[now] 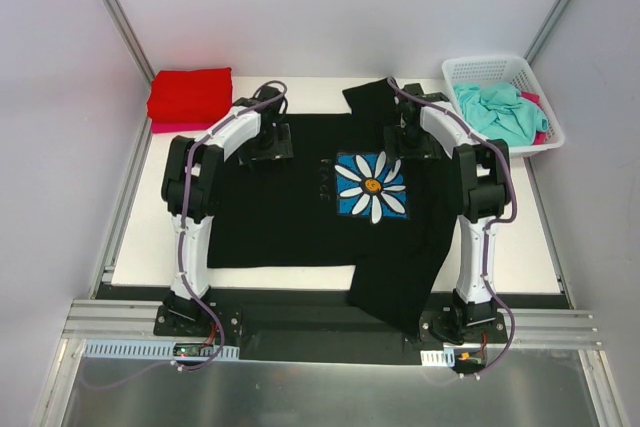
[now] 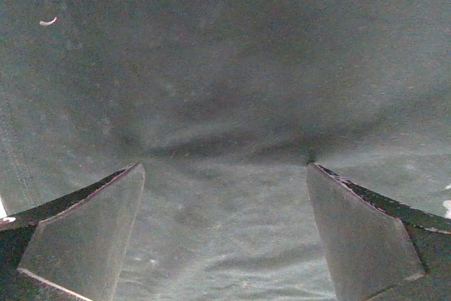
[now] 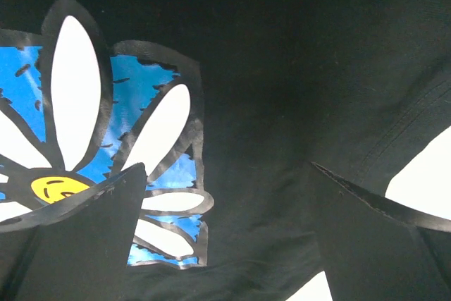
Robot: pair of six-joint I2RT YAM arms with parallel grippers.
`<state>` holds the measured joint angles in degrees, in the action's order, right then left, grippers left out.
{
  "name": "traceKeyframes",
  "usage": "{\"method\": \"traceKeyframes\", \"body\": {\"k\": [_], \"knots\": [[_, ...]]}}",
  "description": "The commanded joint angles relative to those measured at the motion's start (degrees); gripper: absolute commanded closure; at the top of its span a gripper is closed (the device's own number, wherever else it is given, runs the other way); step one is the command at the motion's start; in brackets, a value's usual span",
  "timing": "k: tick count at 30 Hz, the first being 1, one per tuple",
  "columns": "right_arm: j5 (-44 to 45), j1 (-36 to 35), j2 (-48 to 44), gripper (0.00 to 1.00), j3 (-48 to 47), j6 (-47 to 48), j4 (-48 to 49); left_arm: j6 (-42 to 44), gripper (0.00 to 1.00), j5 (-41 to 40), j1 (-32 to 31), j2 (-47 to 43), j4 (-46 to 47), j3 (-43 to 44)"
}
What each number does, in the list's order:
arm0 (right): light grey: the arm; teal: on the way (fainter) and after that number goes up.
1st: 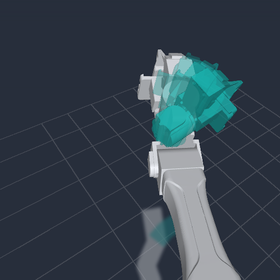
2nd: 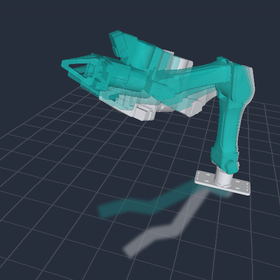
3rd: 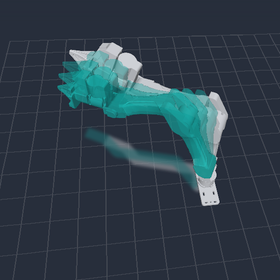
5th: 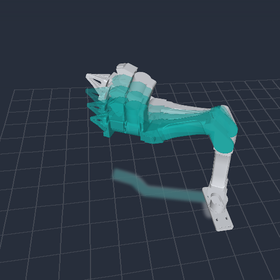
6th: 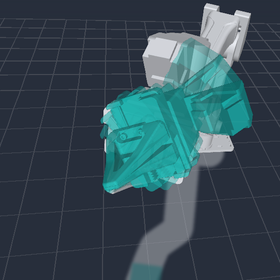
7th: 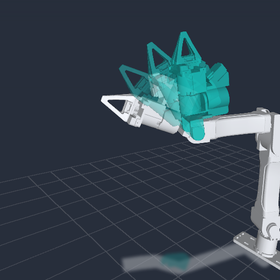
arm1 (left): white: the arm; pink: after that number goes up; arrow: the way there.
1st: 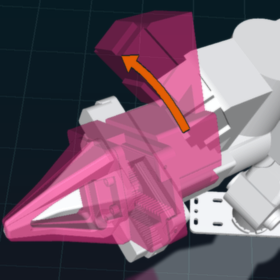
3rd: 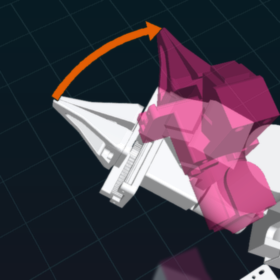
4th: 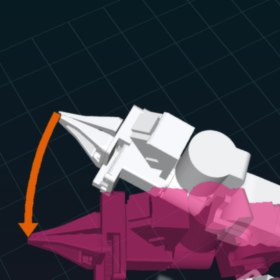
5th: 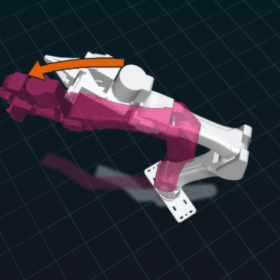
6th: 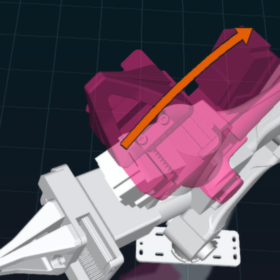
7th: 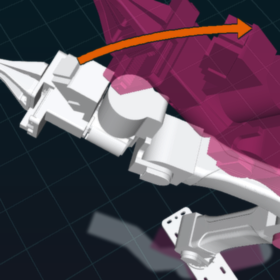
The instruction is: Fold and stack the t-shirts
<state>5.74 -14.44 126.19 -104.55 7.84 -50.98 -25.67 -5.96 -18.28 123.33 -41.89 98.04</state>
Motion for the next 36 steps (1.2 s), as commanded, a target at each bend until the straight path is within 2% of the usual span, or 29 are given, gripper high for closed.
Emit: {"method": "traceKeyframes", "body": {"k": [1,15,24,25,27,29,34,36], "knots": [[1.3,0.6,-0.9,0.04,-2.1,0.9,-2.5,2.1,0.01,3.1,0.6,1.4,-3.2,5.2],[-5.2,5.5,3.9,0.04,-5.4,-0.1,-1.8,0.6,0.01,4.3,1.8,7.5,-2.9,7.7],[-5.2,6.0,10.1,0.01,-14.6,0.3,-5.9,0.5,0.01,5.9,2.9,11.2,-3.5,13.1],[-5.2,6.3,10.5,0.03,-15.1,0.5,-6.1,0.5,0.01,5.9,3.0,11.8,-3.5,14.1],[-7.6,6.9,11.4,0.10,-16.6,0.6,-6.8,0.5,0.01,5.9,3.2,12.3,-3.5,15.2],[-6.1,7.1,11.4,0.21,-16.6,0.5,-6.2,0.6,0.01,5.8,3.5,13.1,-3.4,16.9],[-4.3,8.3,13.7,0.16,-21.6,1.0,-6.4,0.7,0.01,7.6,3.9,14.6,-3.6,20.5],[-4.8,9.2,14.7,0.05,-23.8,1.3,-7.0,1.0,0.01,8.0,4.0,15.2,-3.5,22.4]]}}
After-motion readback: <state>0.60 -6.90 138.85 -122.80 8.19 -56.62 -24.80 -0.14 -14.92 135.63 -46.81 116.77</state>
